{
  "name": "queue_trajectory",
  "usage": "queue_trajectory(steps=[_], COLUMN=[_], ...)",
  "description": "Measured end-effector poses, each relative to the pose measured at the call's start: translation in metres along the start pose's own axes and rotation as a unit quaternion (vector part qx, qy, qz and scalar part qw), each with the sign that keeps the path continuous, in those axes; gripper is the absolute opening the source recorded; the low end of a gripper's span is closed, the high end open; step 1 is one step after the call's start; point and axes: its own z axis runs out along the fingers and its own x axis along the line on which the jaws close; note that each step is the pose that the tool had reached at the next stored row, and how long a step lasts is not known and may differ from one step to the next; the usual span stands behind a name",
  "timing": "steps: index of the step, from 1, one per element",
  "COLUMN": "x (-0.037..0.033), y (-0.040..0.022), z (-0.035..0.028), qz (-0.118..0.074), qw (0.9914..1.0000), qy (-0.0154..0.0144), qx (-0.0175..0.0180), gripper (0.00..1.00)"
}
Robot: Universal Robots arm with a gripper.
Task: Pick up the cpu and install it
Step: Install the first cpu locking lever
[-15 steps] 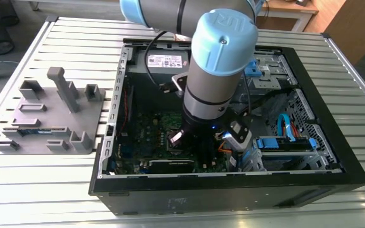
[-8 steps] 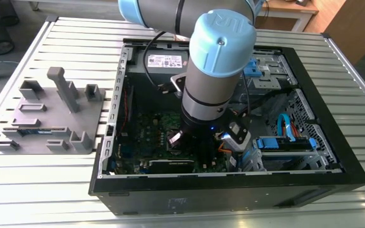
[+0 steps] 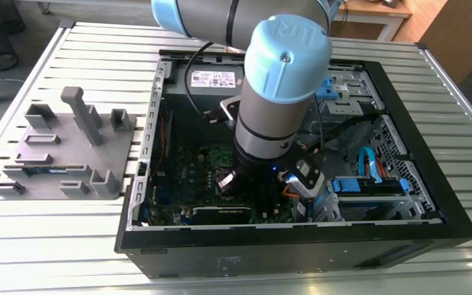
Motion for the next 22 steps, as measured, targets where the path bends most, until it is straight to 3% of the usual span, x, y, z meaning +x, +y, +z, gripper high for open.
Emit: queue_trajectory(steps=[11,16,20,22], x=[0.0000,0.0001,0.0003,0.0002], y=[-0.0001,-0.0002,-0.0001,-0.0001], z=[-0.0001,-0.0001,0.0000,0.0000], qz=[0.000,0.020,0.022,0.034], qw=[1.00000,0.99980,0.99975,0.99940], qy=[-0.0005,-0.0010,-0.0011,-0.0014], qx=[-0.0011,-0.0010,-0.0010,-0.0010], gripper=[0.11,0.11,0.11,0.11])
